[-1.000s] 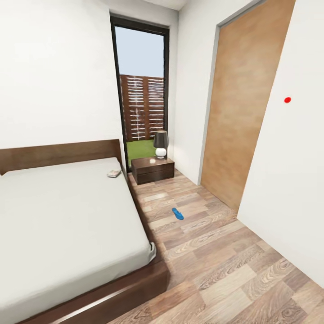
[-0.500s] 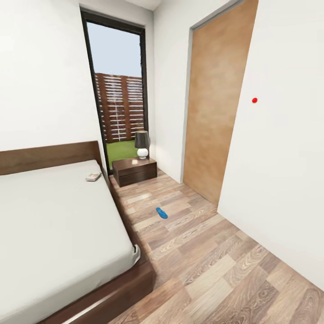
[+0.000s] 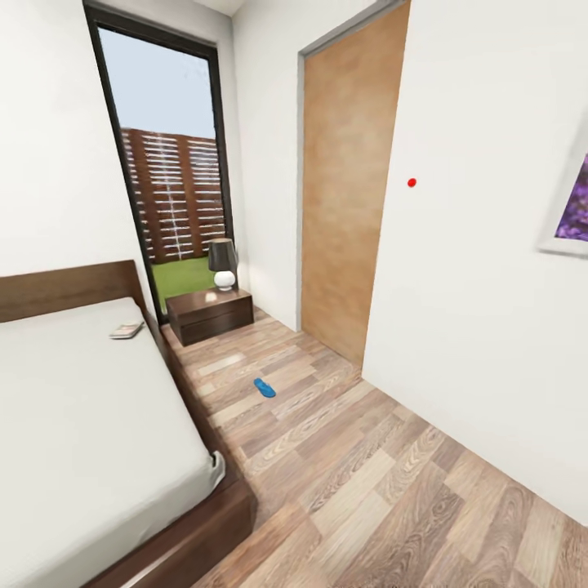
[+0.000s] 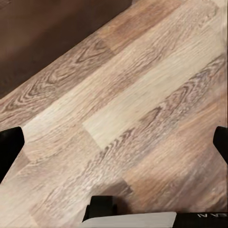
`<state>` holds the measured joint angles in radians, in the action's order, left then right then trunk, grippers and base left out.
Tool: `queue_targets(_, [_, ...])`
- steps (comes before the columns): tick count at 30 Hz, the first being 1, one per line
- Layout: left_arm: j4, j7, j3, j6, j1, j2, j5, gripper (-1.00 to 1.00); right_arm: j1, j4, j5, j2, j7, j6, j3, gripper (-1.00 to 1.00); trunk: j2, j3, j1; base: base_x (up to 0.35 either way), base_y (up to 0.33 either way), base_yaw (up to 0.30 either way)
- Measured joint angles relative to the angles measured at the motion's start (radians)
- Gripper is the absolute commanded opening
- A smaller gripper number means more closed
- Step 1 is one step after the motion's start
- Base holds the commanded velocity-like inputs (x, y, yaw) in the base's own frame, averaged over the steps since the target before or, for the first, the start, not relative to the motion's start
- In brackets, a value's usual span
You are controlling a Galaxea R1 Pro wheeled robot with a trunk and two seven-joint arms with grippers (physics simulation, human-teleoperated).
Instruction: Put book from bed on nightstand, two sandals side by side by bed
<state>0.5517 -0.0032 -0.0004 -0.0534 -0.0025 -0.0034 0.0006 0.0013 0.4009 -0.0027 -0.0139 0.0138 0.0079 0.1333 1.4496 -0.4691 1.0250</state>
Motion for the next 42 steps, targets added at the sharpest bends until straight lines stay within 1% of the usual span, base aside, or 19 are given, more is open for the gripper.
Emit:
queue_targets(3, [0.056, 0.000, -0.001, 0.001, 0.000, -0.001, -0.001, 1.00, 0.000, 0.023, 0.000, 0.000, 0.000, 0.000, 0.001, 1.00, 0.000, 0.000, 0.000, 0.000, 0.000, -0.283])
queue_targets(4, [0.104, 0.000, -0.001, 0.004, 0.000, -0.003, -0.001, 1.00, 0.000, 0.038, 0.000, 0.000, 0.000, 0.000, 0.002, 1.00, 0.000, 0.000, 0.000, 0.000, 0.000, -0.283])
queue_targets(5, [0.119, 0.000, -0.002, 0.006, 0.000, -0.004, -0.001, 1.00, 0.000, 0.043, 0.000, 0.000, 0.000, 0.000, 0.002, 1.00, 0.000, 0.000, 0.000, 0.000, 0.000, -0.283])
queue_targets(7, [0.145, 0.000, -0.002, 0.016, 0.000, -0.009, -0.002, 1.00, 0.000, 0.055, 0.000, -0.001, 0.000, 0.000, 0.003, 1.00, 0.000, 0.000, 0.000, 0.000, 0.000, -0.282])
queue_targets(10, [0.159, 0.000, -0.002, 0.025, 0.000, -0.013, -0.004, 1.00, 0.000, 0.067, 0.000, -0.001, -0.001, 0.000, 0.006, 1.00, 0.000, 0.000, 0.000, 0.000, 0.000, -0.282])
queue_targets(12, [0.167, 0.000, -0.003, 0.031, 0.001, -0.015, -0.004, 1.00, 0.000, 0.076, 0.000, 0.000, -0.002, 0.000, 0.017, 1.00, 0.000, 0.000, 0.000, 0.000, 0.000, -0.284])
queue_targets(14, [0.169, -0.002, -0.005, 0.033, 0.001, -0.016, -0.005, 1.00, 0.000, 0.076, -0.001, 0.002, -0.005, 0.000, 0.027, 1.00, 0.000, 0.000, 0.000, 0.000, 0.000, -0.284])
queue_targets(19, [0.165, -0.004, -0.005, 0.033, 0.001, -0.017, -0.004, 1.00, 0.000, 0.074, -0.001, 0.002, -0.005, -0.001, 0.033, 1.00, 0.000, 0.000, 0.000, 0.000, 0.000, -0.284])
queue_targets(29, [0.129, -0.005, -0.007, 0.025, 0.001, -0.017, -0.002, 1.00, 0.000, 0.073, -0.001, 0.002, -0.002, -0.009, 0.033, 1.00, 0.000, 0.000, 0.000, 0.000, 0.000, -0.284])
queue_targets(42, [0.123, -0.005, -0.007, 0.024, 0.001, -0.018, 0.001, 1.00, 0.000, 0.072, -0.001, 0.003, -0.001, -0.014, 0.033, 1.00, 0.000, 0.000, 0.000, 0.000, 0.000, -0.284])
